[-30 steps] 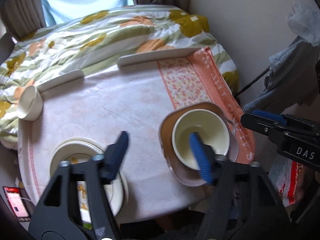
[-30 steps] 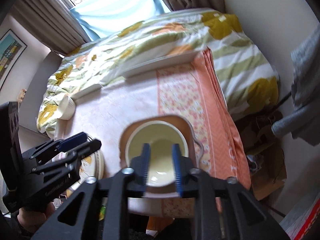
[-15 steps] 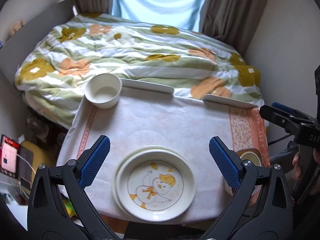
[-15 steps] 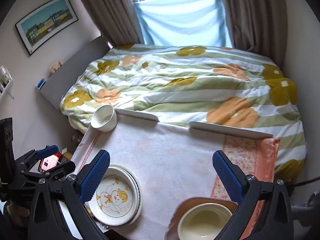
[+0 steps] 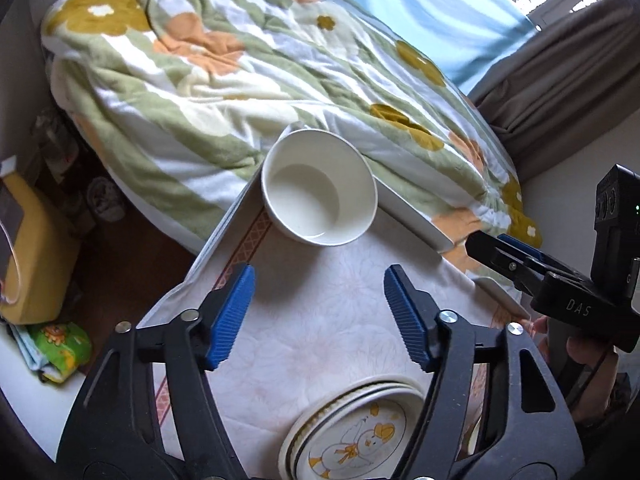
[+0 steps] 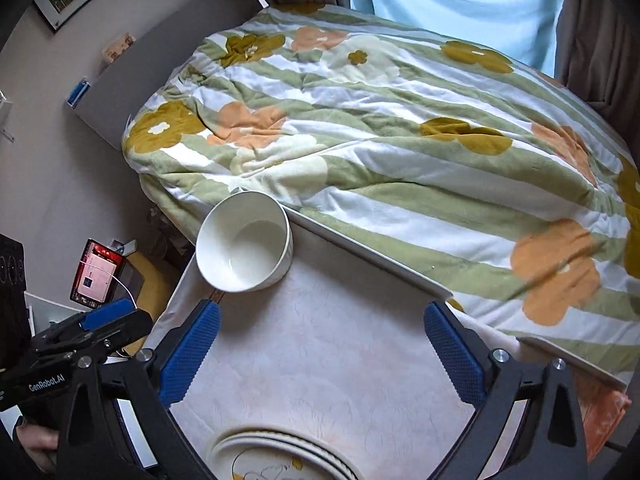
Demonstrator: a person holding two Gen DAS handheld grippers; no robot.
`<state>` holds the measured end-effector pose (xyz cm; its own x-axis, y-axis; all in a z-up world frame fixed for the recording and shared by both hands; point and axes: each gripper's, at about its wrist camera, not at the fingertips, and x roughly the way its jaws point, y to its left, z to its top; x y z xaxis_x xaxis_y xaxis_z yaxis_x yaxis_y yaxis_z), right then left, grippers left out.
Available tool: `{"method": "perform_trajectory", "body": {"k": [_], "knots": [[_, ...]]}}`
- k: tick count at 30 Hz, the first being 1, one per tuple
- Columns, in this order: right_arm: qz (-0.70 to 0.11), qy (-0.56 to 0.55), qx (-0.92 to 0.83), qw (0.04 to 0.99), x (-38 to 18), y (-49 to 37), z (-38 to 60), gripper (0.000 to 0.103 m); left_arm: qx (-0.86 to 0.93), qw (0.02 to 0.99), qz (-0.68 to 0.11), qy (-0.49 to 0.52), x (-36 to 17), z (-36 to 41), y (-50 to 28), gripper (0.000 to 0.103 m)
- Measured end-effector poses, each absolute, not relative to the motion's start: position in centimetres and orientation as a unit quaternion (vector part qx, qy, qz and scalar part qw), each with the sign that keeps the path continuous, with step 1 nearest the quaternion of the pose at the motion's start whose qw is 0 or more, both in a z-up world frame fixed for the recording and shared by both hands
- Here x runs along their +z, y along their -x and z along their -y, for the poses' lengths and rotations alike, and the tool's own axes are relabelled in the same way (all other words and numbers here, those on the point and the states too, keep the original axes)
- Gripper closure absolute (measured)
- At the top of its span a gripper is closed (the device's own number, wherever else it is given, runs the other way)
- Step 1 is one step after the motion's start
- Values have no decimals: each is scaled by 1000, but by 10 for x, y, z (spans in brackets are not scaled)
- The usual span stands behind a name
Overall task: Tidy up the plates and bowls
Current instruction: 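Move both grippers to the white bowl and grasp its rim, then carry the white bowl with both grippers and lower it into the cream bowl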
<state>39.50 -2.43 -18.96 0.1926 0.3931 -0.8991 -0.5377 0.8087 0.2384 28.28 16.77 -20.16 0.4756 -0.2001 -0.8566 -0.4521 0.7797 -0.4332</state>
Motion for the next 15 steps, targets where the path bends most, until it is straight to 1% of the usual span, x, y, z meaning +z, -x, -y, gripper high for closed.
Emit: {"method": "perform_trajectory", "body": {"k": [1,2,5,6,8,10,15], "knots": [[-566,62,307,763,-199,-402,16,12,77,789,-511,333,-214,-172,-289,50],[-574,57,313,755,-208,-409,7,19,78,783,-514,340,-224,-175,-294,52],[-592,54,319,739,-232,-425,-13,30,80,772,-520,357,-248,-187,-310,54],[-596,53,320,735,-237,-429,-18,32,82,771,-521,358,-252,-191,-315,54],[-605,49,326,725,-251,-435,-30,42,85,770,-521,359,-259,-197,-324,58],[-613,45,330,716,-261,-439,-38,46,85,767,-522,363,-266,-202,-330,68],[-626,43,338,702,-280,-440,-51,57,88,765,-530,355,-275,-208,-342,72]]}}
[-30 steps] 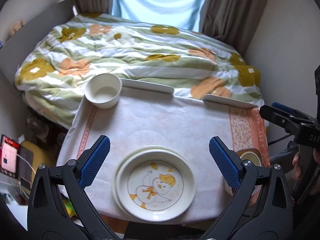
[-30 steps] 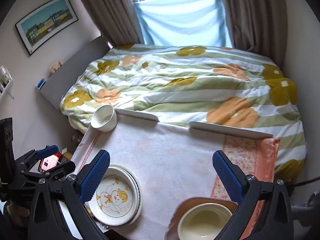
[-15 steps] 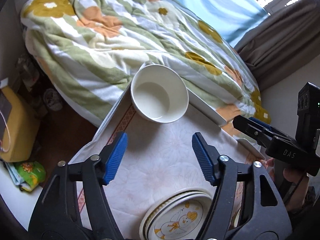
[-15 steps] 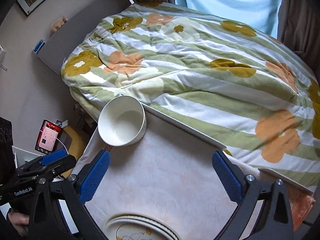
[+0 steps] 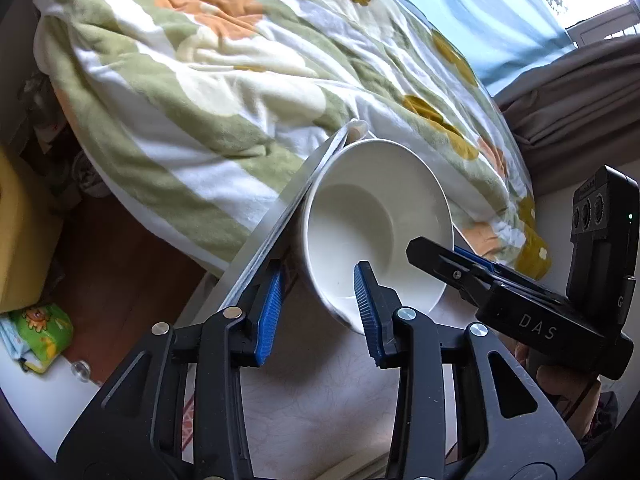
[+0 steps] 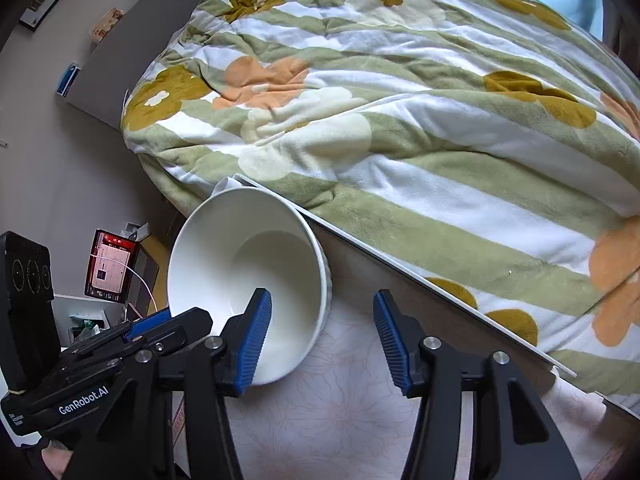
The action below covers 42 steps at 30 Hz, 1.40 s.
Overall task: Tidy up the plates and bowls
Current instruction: 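Carry the white bowl with both grippers and lower it into the cream bowl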
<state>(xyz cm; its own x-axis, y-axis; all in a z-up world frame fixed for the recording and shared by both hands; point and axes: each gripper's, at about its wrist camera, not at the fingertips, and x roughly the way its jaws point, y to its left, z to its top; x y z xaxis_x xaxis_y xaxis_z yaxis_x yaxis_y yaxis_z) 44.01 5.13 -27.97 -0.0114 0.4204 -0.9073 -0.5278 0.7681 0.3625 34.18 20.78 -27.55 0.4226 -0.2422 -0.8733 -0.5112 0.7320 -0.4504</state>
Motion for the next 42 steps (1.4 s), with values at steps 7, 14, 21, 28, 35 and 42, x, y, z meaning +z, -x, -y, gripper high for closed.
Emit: {"method": "perform_trajectory", "body": {"k": [7,14,21,28,35,42], "knots": [[-634,41,346,691,-294,-441,-57,88,95,769,-537,333,-279,-209,-348,88],[-629,45,337,699,-293,-438,-57,88,95,780,-541,300,-272,-201,-350,88],[-620,27,331,711,-284,-426,-44,88,87,797,-534,268,-250,-186,-346,88],[-590,-1,320,741,-238,-403,0,88,59,819,-516,243,-202,-144,-327,88],[-551,-18,280,786,-181,-354,83,88,13,837,-507,207,-155,-61,-294,88],[-534,-41,228,813,-152,-299,189,88,-48,844,-506,171,-131,49,-261,88]]}}
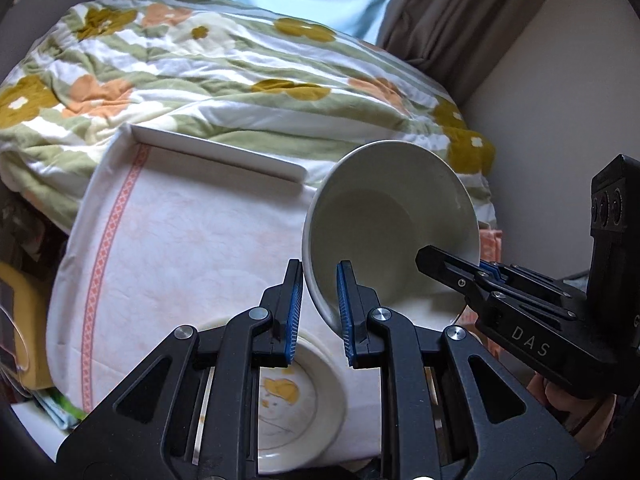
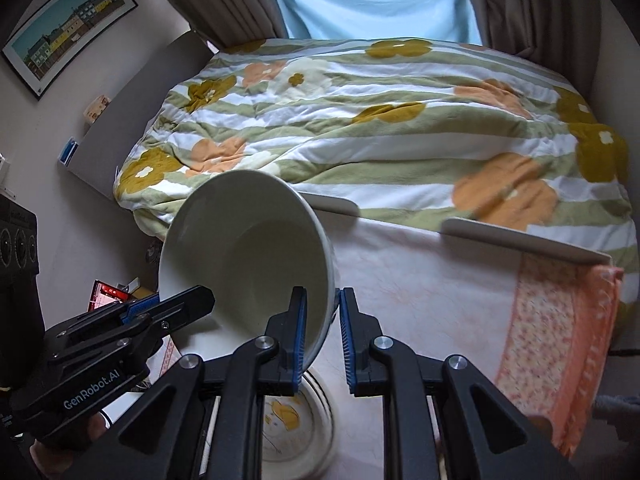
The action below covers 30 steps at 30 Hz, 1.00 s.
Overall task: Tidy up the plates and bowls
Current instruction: 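Carry the white bowl with both grippers and lower it into the cream bowl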
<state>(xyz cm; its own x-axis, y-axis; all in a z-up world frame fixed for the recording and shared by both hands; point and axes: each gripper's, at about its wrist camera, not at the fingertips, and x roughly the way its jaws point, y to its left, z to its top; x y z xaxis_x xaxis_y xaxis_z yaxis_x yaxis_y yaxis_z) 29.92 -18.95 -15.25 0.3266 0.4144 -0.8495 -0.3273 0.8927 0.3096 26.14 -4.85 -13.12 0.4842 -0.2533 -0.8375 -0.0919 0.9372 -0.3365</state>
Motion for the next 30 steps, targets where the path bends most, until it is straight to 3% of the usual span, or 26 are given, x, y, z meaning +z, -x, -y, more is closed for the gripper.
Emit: {"method": "perform_trajectory", "body": {"k": [13,30], "knots": [[-552,-82,136,819,-170,-214,342,88,-126,818,-548,121,-160,215,-205,88],[-593,-112,87,792,-231,-179,382,88,-139,774,-617,33,-221,261,-208,88]]}}
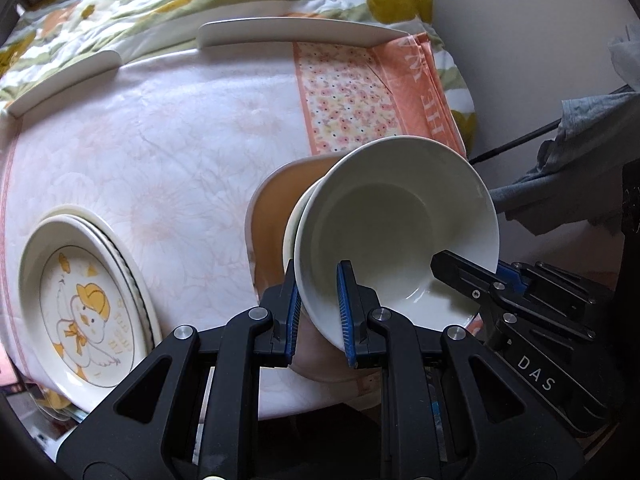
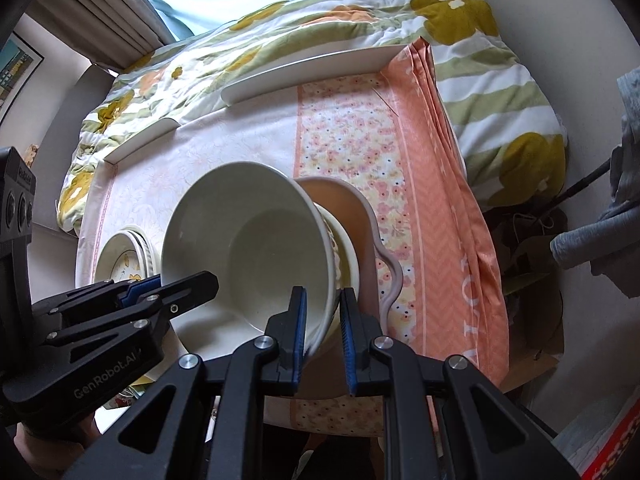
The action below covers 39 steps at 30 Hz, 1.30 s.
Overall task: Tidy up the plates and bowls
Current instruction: 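Carry the white bowl with both grippers and lower it into the cream bowl, then open both grippers to release the white bowl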
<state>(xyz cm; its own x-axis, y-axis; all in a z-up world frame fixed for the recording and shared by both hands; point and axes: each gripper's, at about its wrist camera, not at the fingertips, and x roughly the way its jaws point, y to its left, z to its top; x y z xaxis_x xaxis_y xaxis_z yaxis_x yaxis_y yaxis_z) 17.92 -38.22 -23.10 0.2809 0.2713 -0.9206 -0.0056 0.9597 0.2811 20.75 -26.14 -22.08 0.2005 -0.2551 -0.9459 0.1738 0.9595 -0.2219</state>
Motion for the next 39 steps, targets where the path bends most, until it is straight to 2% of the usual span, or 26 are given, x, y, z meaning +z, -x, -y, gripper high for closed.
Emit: {"method": "perform_trajectory", "body": {"k": [25,39], "knots": [[-596,-99,56,795,-237,-171,377,88,-126,786,-598,-94,-227,282,-205,88],[-595,-101,57,795,-232,-170,378,88,-133,789,-595,-73,-216,272,-206,88]]}}
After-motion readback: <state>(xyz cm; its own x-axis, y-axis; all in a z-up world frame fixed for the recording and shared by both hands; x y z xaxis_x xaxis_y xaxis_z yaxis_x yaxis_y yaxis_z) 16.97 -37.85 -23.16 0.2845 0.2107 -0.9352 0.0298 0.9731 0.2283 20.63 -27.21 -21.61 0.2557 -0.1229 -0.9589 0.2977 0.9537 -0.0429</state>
